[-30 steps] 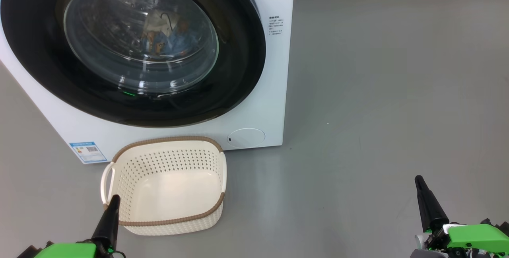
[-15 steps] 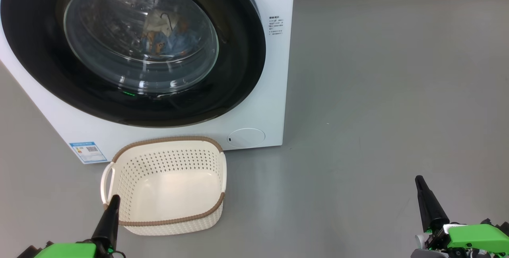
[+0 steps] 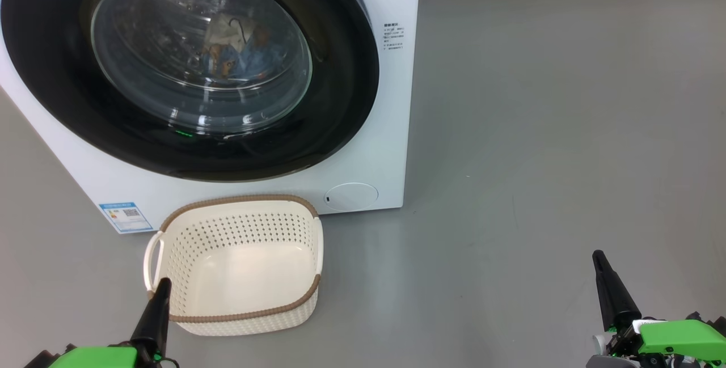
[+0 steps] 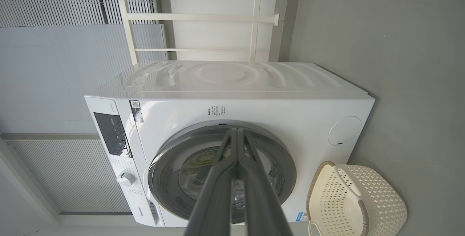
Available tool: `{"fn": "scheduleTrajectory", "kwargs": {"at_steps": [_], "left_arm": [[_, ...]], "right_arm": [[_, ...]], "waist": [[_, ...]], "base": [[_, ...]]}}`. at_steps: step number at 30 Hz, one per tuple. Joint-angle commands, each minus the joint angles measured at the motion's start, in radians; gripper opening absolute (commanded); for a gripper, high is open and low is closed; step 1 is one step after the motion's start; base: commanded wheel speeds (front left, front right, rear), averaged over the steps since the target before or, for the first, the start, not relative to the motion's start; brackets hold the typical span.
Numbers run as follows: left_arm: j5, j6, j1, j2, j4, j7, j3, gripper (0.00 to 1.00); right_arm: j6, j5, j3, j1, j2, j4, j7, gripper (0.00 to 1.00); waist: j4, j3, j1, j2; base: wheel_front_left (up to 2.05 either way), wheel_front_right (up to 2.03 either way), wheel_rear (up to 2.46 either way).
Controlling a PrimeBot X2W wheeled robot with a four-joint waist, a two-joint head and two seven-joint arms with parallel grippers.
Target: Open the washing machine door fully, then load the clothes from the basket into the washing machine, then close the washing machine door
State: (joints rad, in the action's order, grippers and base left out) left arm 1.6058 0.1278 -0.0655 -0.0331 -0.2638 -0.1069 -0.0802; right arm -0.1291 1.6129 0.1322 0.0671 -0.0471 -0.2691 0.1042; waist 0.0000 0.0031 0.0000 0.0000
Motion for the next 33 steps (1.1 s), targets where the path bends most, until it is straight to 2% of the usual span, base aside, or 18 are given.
{"fn": "scheduleTrajectory", "kwargs": {"at_steps": [1,33], "left_arm": [[0.003,0.003,-0.042,-0.018,0.019,-0.006,-0.033,0.00],[0.003,0.003,-0.042,-0.018,0.019,-0.006,-0.034,0.00]], "right_arm": [[-0.002,-0.002,-0.021,0.041,-0.006,0.025,0.007,0.00],[-0.002,-0.003,-0.020,0.041,-0.005,0.024,0.008,0.00]], "waist": [[0.000,0.000,0.0000,0.0000],[0.000,0.000,0.0000,0.0000]], "base": [[0.00,0.00,0.00],[0.00,0.00,0.00]]}}
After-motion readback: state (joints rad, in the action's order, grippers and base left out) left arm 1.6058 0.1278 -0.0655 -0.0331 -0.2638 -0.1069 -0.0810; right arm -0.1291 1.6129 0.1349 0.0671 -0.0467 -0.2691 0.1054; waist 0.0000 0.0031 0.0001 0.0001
